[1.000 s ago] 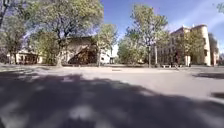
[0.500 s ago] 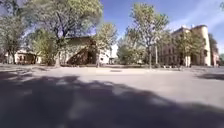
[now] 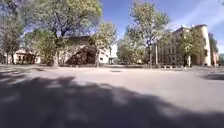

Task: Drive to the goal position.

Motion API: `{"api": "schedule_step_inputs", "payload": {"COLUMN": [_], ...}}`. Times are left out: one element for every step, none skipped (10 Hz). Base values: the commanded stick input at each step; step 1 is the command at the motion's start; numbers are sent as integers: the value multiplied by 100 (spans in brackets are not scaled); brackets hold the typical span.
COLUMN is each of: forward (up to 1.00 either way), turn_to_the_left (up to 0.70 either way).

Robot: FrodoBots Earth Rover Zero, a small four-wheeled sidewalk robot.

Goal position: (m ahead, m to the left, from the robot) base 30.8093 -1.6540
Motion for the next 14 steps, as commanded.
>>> {"api": "schedule_step_inputs", "payload": {"forward": [100, 100, 100, 100, 100, 100, 100, 100, 100, 100, 100, 100, 100, 100], "turn_to_the_left": [0, 21, 36, 7, 3, 0, 0, 0, 0, 0, 0, 0, 0, 0]}}
